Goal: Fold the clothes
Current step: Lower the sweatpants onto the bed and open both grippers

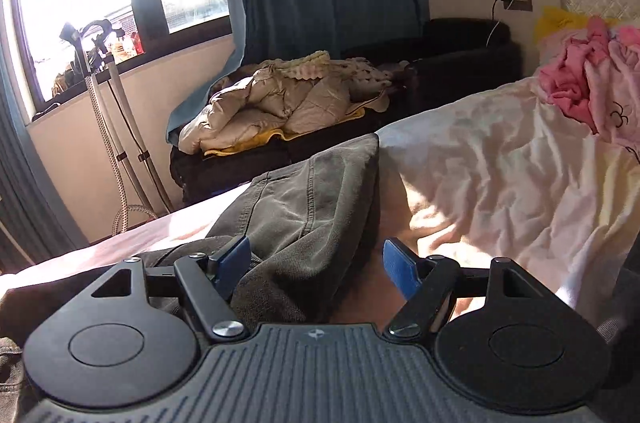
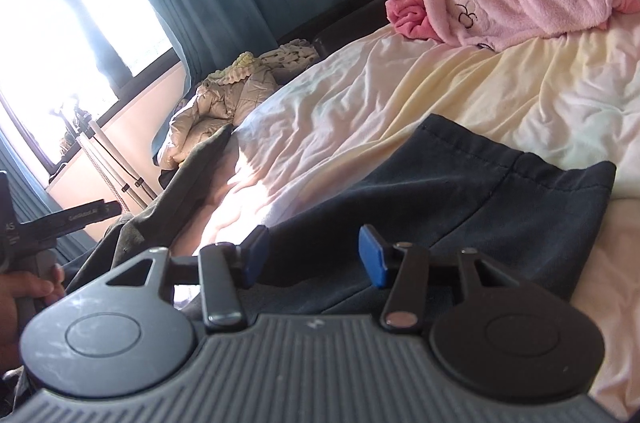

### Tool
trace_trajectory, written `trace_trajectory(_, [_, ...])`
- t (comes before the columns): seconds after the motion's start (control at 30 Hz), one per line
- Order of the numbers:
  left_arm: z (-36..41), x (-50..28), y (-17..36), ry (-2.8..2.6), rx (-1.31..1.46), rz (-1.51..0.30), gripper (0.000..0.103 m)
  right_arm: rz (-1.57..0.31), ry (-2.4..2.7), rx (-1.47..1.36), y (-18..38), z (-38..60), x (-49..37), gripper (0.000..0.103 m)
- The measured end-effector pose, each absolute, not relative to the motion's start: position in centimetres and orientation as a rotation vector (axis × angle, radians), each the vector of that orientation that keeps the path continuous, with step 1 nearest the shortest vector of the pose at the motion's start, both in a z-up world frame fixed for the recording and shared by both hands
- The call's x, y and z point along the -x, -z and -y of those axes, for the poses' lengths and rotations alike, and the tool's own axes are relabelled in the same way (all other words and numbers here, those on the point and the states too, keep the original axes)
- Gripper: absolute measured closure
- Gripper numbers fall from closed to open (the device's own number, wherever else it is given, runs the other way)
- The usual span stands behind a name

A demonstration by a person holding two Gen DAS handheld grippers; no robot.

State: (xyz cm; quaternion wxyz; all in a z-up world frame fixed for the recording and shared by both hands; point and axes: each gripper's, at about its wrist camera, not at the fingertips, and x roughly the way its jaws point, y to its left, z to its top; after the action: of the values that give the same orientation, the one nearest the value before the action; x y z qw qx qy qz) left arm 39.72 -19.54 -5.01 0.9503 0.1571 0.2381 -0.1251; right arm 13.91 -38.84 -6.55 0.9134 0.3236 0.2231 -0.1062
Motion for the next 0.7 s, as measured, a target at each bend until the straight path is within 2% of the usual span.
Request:
trace_trajectory(0.07, [21.5,-42.2,7.0,0.231,-0.346,-0.511,0.042,-0.462,0.193,-0.708,7.0,39.4,-14.0,0.052])
trace_trajectory(0.13, [21.9,-42.5,7.1,0.232,-0.369,-0.5,0.046,-0.449,0.196,-0.709,7.2,39.9,-14.0,0.051])
trace_trajectory(0.2, [22.3,-42.7,7.3,0.233,-0.393,-0.488,0.059,-0.455,0.21,-0.72,7.8,40.3,-14.3,0.05])
trace_trajectory(0.27, [22.7,-43.0,7.4,0.234,-0.416,-0.477,0.094,-0.474,0.205,-0.745,8.5,40.8,-14.7,0.05])
trace_trajectory(0.3, [22.9,-43.2,7.5,0.234,-0.428,-0.471,0.098,-0.482,0.205,-0.75,8.8,41.0,-14.9,0.05])
trace_trajectory(0.5, [24.1,-44.0,8.0,0.237,-0.497,-0.436,0.099,-0.491,0.217,-0.78,9.3,41.7,-15.1,0.05])
trace_trajectory(0.7, [25.6,-39.6,2.2,0.37,-0.434,-0.352,0.099,-0.47,0.211,-0.732,8.3,40.7,-14.6,0.05])
